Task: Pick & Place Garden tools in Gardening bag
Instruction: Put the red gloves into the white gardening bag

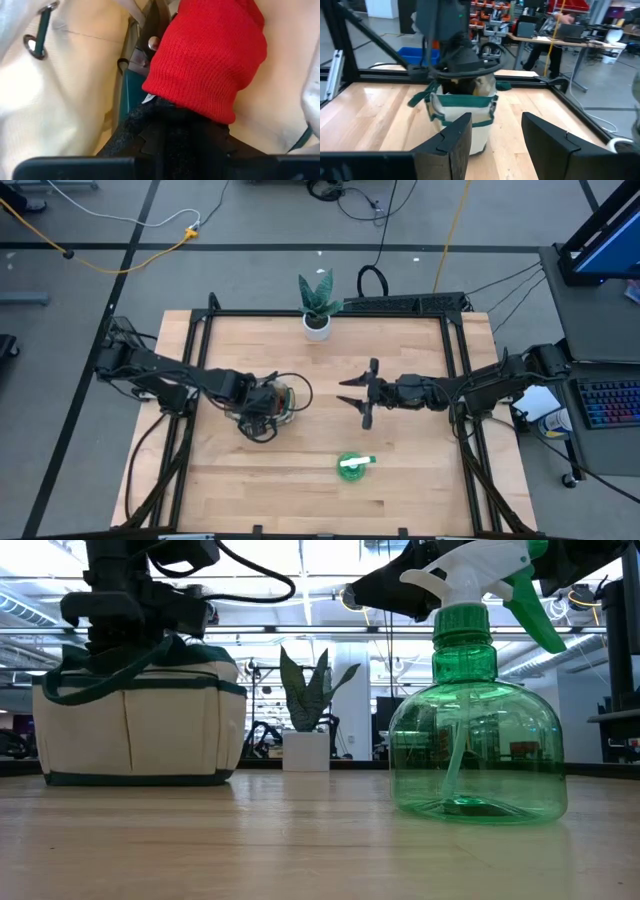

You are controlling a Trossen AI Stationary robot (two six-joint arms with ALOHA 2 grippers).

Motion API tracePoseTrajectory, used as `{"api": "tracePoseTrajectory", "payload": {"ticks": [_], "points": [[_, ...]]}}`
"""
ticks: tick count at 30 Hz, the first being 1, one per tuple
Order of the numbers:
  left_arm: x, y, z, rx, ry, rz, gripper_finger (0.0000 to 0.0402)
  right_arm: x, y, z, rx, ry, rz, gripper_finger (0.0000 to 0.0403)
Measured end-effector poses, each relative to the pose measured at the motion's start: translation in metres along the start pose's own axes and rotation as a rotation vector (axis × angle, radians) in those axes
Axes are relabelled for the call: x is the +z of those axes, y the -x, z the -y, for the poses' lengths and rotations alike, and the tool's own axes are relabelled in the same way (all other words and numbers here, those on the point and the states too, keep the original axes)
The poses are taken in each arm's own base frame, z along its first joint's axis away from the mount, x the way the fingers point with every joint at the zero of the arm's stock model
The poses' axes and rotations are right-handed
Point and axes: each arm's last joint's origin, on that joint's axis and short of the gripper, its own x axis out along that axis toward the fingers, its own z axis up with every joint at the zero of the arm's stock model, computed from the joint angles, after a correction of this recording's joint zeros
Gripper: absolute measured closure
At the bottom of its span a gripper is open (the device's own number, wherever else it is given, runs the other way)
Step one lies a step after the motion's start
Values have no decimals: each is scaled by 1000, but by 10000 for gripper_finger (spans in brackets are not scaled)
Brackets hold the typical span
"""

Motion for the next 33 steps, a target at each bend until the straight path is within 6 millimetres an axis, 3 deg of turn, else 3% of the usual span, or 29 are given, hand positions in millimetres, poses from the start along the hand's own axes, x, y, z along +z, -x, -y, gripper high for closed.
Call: {"api": "tracePoseTrajectory", "payload": {"ticks": [10,23,33], "points": [[0,6,-8,6,12,33,306,-6,0,-1,28,27,-58,236],[-1,8,-8,11,-38,45,233,-9,0,-3,98,120,-80,236],[-10,34,-13,54,-44,189,231,-10,1,-5,168,136,-90,236]]}}
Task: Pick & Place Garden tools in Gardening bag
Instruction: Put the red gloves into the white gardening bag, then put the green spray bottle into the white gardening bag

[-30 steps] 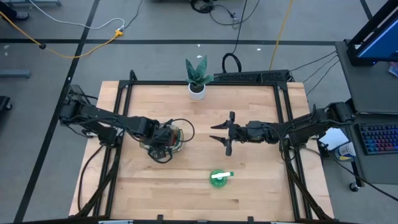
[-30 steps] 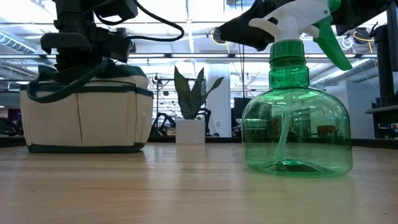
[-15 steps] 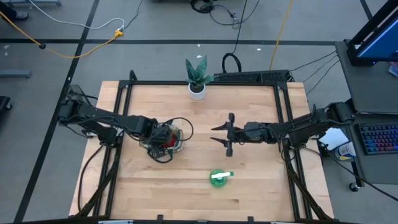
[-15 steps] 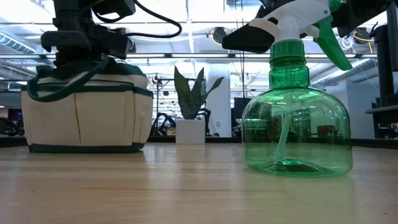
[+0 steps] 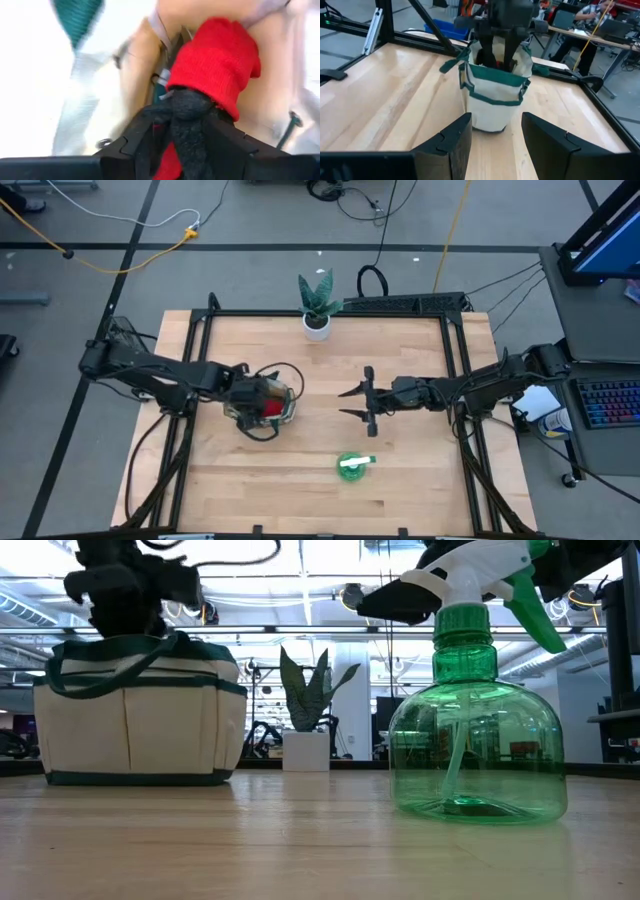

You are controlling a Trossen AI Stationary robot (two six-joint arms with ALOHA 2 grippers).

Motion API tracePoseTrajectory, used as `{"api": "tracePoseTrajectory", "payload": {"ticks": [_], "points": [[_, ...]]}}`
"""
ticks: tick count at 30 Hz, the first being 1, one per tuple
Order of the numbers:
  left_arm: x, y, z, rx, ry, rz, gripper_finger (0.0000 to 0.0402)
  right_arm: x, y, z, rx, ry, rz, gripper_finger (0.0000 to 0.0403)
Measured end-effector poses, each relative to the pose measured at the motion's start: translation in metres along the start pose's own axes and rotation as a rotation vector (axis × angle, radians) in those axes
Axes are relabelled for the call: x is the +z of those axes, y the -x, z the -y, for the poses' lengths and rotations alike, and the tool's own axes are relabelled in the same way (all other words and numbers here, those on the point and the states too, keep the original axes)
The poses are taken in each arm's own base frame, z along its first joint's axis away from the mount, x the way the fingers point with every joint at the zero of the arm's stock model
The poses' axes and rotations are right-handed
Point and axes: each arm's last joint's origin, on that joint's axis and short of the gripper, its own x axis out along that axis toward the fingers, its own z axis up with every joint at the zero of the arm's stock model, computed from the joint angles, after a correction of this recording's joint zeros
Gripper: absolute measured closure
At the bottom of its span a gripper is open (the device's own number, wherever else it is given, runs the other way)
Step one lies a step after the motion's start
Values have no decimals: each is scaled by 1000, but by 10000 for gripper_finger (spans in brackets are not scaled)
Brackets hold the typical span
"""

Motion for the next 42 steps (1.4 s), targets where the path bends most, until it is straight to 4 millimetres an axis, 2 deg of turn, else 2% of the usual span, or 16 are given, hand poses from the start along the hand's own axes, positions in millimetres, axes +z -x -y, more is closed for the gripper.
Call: {"api": "tracePoseTrajectory", "payload": {"ticks": [7,13,23,34,42], "points": [[-6,29,-3,-16,27,173,231,1,0,0,-3,-13,10,236],[-13,43,-4,-4,29,253,231,4,2,-5,14,-8,19,236],[-14,45,-1,-3,15,265,231,10,21,-25,113,0,-37,236],[-14,46,-2,14,14,272,231,10,45,-39,201,37,-150,236],[-14,46,-2,14,14,273,231,2,64,-46,240,-113,-312,236]]}}
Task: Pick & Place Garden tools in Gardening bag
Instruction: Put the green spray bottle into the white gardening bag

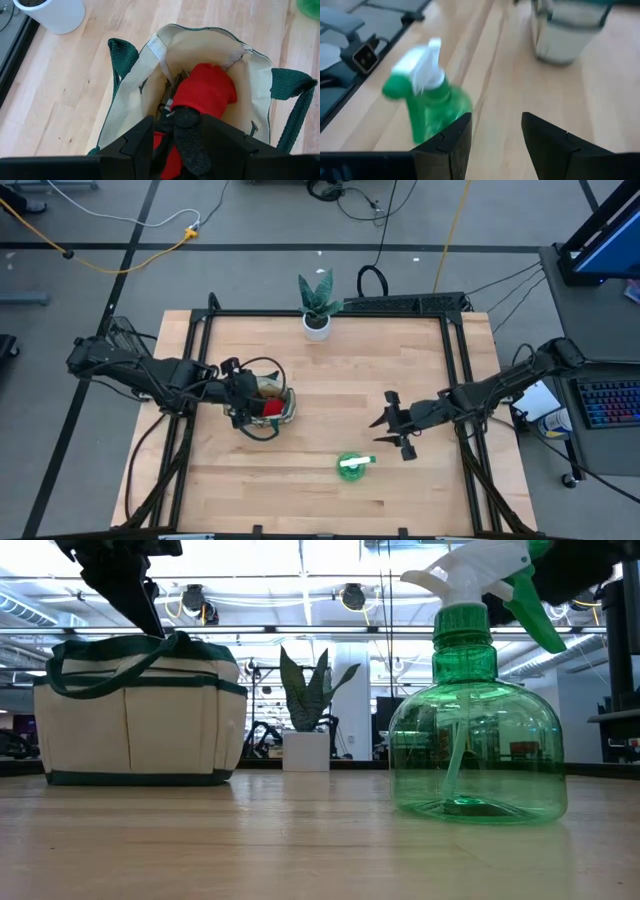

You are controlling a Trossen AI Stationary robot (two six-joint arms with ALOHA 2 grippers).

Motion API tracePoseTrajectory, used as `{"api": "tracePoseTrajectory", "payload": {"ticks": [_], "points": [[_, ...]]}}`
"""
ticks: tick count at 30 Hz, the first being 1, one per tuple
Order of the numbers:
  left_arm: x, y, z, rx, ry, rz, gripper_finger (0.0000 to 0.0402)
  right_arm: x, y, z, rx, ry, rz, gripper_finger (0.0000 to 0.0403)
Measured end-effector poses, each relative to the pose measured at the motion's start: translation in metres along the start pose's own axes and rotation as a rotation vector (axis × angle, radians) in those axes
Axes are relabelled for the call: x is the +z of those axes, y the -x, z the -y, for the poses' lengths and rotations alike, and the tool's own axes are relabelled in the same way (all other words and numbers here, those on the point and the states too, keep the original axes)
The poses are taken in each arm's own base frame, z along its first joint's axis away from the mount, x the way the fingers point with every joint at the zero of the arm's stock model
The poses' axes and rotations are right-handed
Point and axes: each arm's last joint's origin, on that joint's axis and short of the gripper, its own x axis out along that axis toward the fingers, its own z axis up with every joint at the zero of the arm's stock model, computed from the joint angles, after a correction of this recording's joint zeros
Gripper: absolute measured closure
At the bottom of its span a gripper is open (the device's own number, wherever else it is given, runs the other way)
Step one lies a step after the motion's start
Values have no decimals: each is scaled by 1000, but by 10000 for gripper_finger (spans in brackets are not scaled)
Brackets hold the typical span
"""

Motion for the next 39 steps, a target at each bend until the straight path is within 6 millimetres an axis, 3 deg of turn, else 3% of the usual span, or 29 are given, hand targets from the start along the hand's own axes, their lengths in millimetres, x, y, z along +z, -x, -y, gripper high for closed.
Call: {"api": "tracePoseTrajectory", "payload": {"ticks": [8,25,39], "points": [[0,0,0,-1,1,3,231,-22,-3,-14,52,-66,-46,236],[4,0,1,-14,12,39,231,-60,-6,-25,156,-94,228,236],[6,0,1,1,8,64,231,-64,-31,-38,165,-82,320,236]]}}
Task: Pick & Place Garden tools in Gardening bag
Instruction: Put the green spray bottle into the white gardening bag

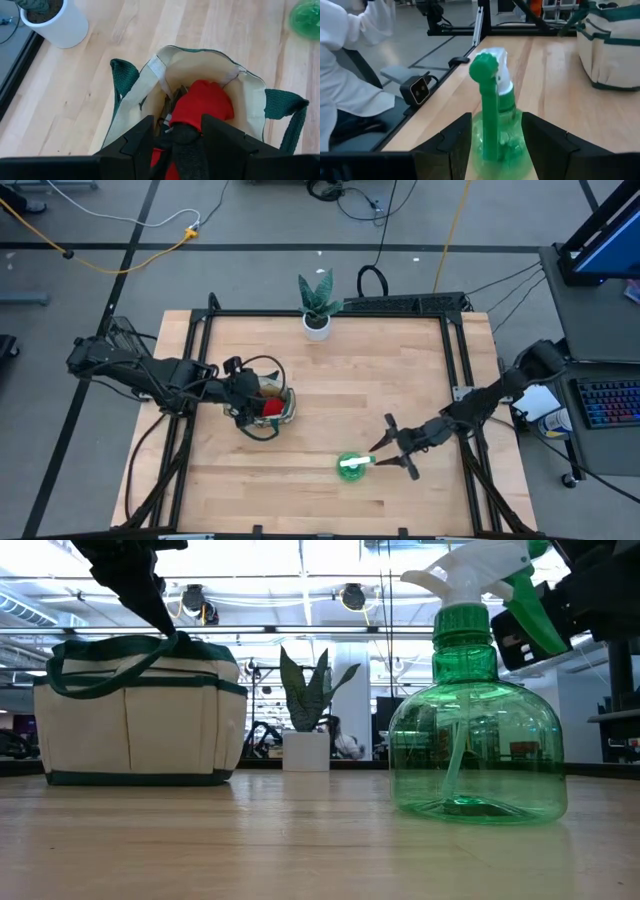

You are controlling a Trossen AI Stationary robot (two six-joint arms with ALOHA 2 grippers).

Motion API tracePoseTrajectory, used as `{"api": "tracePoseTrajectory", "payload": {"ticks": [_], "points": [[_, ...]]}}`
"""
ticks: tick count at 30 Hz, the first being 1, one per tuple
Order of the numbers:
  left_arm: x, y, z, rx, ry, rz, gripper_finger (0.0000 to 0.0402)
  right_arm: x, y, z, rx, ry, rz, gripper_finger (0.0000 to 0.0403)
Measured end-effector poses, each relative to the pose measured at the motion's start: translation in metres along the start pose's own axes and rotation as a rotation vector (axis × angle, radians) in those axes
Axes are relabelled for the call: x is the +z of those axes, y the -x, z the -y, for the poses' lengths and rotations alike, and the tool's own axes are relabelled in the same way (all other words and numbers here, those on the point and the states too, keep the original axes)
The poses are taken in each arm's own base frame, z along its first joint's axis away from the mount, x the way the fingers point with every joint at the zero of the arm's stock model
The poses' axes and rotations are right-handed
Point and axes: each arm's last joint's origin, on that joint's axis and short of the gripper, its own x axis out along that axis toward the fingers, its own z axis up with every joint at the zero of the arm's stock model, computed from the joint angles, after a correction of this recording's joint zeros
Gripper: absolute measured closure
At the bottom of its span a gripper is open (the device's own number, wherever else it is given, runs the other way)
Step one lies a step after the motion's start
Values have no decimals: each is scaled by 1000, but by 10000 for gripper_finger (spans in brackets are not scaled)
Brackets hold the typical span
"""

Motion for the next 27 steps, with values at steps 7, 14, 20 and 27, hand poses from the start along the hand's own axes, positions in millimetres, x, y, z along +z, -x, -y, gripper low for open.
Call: {"api": "tracePoseTrajectory", "payload": {"ticks": [7,14,20,27], "points": [[0,0,0,1,0,0,231,-5,-8,-1,10,-28,42,236],[0,0,0,1,0,-1,231,-10,-18,-1,10,-35,44,236],[0,0,0,1,1,-1,231,-6,-25,-3,9,47,57,236],[0,0,0,0,3,-1,231,-4,-26,-3,15,22,63,262]]}}
